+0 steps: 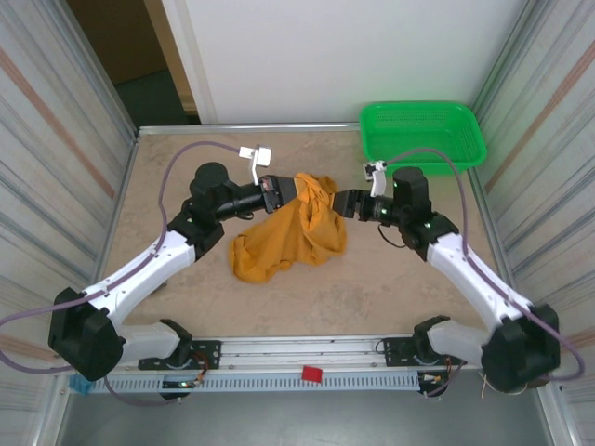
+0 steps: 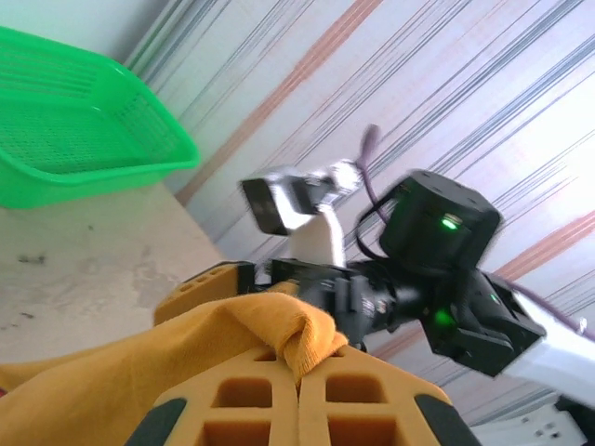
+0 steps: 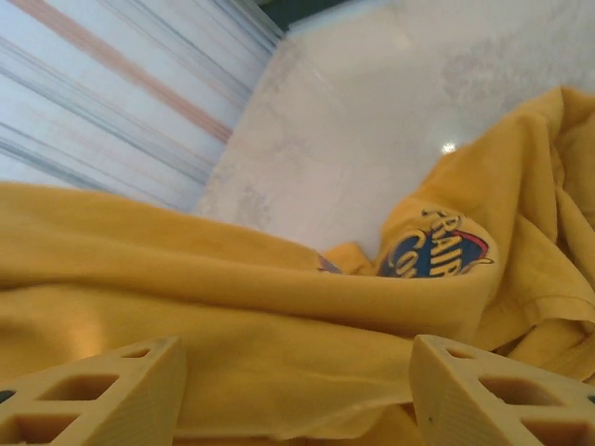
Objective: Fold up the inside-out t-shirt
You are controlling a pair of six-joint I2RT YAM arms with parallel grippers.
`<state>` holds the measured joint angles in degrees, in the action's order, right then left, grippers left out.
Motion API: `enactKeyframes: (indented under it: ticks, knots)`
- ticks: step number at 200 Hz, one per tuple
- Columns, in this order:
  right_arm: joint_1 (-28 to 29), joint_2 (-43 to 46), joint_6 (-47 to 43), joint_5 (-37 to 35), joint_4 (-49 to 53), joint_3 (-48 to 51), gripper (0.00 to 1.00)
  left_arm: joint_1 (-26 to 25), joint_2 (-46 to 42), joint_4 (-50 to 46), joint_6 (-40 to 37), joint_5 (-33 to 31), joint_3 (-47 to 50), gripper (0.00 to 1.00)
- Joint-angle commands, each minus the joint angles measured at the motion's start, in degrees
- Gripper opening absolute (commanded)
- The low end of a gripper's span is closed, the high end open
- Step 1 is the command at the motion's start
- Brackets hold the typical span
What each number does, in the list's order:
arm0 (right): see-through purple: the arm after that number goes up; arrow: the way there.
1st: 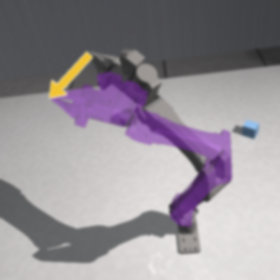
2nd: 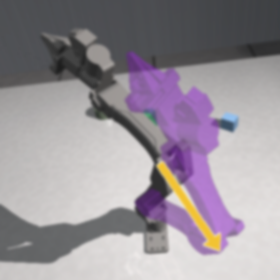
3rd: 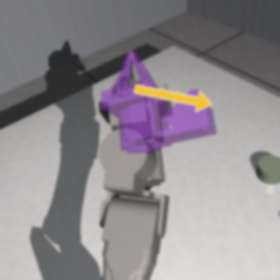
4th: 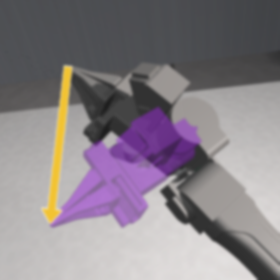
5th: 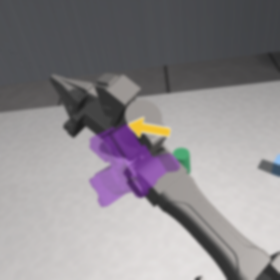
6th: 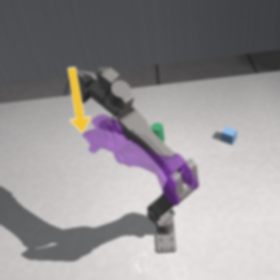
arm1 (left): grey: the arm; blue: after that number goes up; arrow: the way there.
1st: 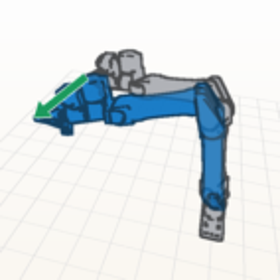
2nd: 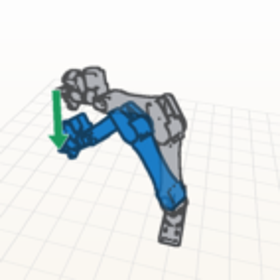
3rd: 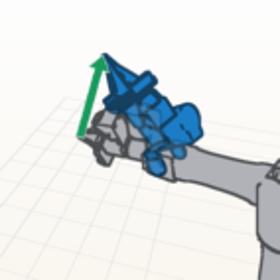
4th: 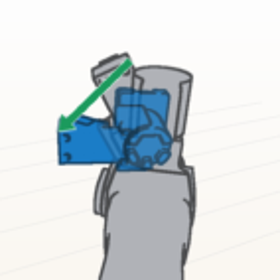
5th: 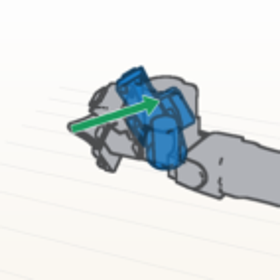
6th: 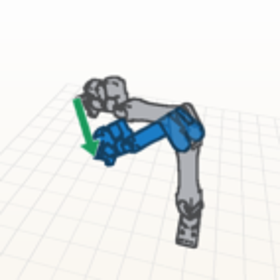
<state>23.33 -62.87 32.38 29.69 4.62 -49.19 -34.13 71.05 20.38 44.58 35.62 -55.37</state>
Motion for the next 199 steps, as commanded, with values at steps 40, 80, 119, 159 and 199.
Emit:
enactKeyframes:
  ticks: [40, 80, 119, 159, 199]
  knots:
    - [14.1, 8.2, 5.4, -18.1, 1.6, 1.2, 0.73, 0.0, -0.9, 1.1, 6.6, -0.6, -0.1, 0.0]
    - [16.6, -1.5, 3.6, -21.6, 0.4, -1.2, 0.4, 0.0, -1.5, 2.1, 8.5, -1.7, 0.4, 0.0]
    - [9.8, 0.8, 3.4, -17.4, -0.7, 2.5, 0.0, 3.9, -3.4, 9.0, 19.1, -3.9, 4.5, 0.0]
    - [3.9, 9.5, -1.3, 0.9, -4.3, 2.8, 0.0, 8.0, -4.1, 12.4, 23.6, -6.3, 10.1, 0.0]
    - [2.2, 12.8, -1.9, 14.4, -7.5, -1.4, 0.0, 9.6, -2.0, 14.5, 25.6, -6.7, 13.7, 0.0]
